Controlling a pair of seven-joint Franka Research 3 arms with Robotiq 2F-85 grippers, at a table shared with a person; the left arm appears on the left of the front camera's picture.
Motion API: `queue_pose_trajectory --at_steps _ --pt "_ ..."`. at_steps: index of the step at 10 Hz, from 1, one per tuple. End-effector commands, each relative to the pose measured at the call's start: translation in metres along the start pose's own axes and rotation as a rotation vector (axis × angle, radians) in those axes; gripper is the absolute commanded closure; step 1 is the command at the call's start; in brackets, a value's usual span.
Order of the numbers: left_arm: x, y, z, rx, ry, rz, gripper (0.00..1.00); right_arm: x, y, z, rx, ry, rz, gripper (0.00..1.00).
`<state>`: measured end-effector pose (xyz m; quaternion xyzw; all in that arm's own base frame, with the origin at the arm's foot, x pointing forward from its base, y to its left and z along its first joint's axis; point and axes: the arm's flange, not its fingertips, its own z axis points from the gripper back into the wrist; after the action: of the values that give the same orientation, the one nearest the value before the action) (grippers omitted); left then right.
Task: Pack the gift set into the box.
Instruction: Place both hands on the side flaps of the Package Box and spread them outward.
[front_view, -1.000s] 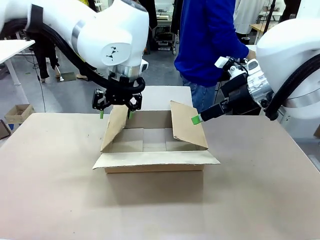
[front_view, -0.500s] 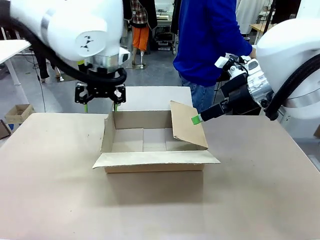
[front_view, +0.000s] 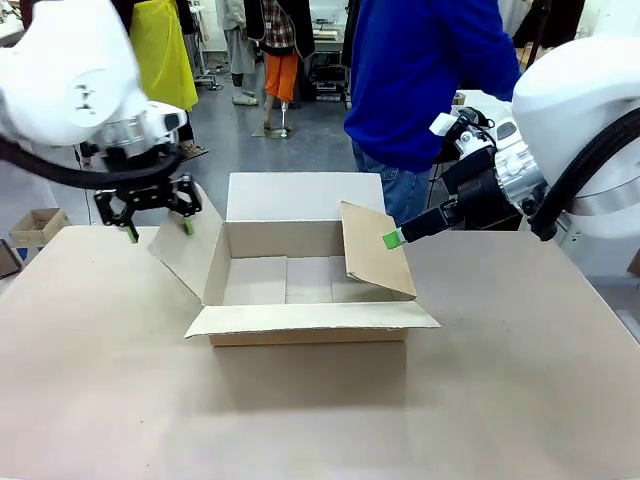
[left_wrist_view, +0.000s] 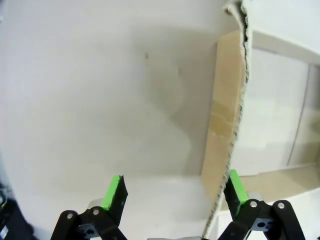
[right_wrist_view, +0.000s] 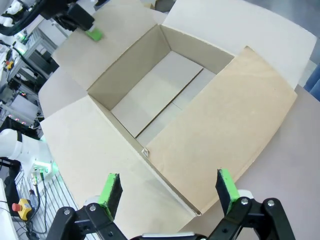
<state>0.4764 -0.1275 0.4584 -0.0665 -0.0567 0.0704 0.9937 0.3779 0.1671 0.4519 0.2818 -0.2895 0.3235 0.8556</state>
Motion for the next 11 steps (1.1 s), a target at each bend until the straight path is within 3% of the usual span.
queue_pose_trajectory --at_steps 1,3,4,5,8,11 --pt "-0.011 0.044 -0.010 -0.171 0.083 -0.052 0.00 0.001 0.001 0.003 -0.001 0.013 -0.011 0.00" --pt "-0.003 0.074 -0.045 -0.326 0.161 -0.104 0.00 0.001 0.001 0.003 -0.001 0.013 -0.011 0.00" --pt "0.003 0.084 -0.062 -0.479 0.225 -0.169 0.00 0.001 0.001 0.003 -0.001 0.013 -0.011 0.00" --pt "-0.007 0.065 -0.030 -0.252 0.097 -0.067 0.00 0.001 0.001 0.003 -0.001 0.013 -0.011 0.00" --pt "-0.007 0.065 -0.030 -0.252 0.097 -0.067 0.00 0.000 0.000 0.000 0.000 0.000 0.000 0.00" --pt "-0.007 0.065 -0.030 -0.252 0.097 -0.067 0.00 0.108 0.068 -0.054 -0.199 0.427 -0.044 0.00"
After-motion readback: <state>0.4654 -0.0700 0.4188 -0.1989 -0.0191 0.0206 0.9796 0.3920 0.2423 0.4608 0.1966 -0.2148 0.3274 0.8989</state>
